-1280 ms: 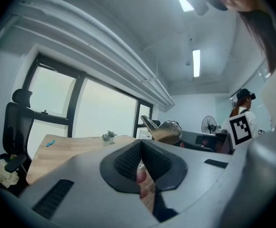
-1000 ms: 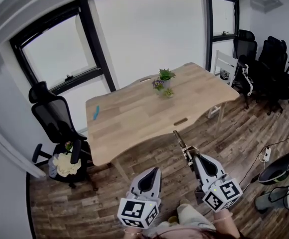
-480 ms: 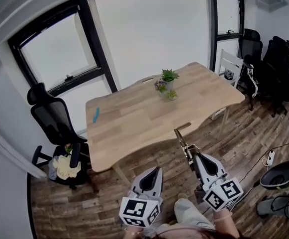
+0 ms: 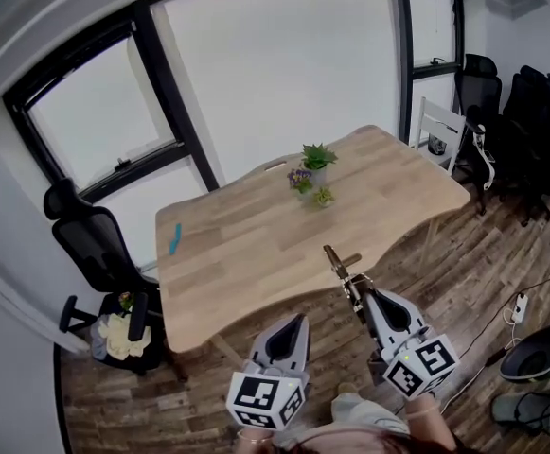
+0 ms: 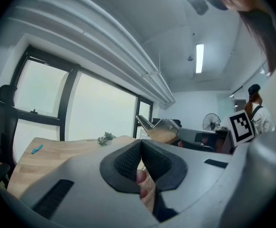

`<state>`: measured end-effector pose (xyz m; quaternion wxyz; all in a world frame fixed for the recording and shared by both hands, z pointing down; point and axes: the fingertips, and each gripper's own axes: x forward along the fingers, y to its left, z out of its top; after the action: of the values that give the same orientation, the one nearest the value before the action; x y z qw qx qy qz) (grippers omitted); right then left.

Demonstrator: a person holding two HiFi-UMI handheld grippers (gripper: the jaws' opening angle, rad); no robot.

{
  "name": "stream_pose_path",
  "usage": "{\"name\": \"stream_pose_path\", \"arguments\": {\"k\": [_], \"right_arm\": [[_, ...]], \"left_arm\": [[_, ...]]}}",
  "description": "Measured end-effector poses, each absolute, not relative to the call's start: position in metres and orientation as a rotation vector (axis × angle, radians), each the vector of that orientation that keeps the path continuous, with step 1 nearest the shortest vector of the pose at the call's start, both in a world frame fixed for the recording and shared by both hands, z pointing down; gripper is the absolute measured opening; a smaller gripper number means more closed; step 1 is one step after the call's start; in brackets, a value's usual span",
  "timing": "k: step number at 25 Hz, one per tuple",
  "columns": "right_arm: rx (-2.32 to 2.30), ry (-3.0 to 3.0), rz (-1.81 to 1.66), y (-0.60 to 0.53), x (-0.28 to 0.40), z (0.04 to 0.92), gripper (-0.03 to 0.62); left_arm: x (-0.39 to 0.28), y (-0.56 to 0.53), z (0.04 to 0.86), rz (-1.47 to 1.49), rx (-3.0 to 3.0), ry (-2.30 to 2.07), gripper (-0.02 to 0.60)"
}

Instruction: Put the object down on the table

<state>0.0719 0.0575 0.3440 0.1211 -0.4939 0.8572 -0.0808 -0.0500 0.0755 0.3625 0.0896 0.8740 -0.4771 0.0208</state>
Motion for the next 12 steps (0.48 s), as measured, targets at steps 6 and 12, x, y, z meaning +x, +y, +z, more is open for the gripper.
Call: {"name": "stream_pose_path", "arguments": {"k": [6,12], "right_arm": [[-1.417,2.530,-0.227,0.011,0.084,0.344,0.009],[-1.361,2.564,-0.205,-0.030,0.098,0.340,0.009]], "left_arm": [[-0.032,0.031,0.368,0.088,2.583,-1.441,0.003],[-0.011,-0.009,0.367,0.078,2.569,-1.466,0.002]]}}
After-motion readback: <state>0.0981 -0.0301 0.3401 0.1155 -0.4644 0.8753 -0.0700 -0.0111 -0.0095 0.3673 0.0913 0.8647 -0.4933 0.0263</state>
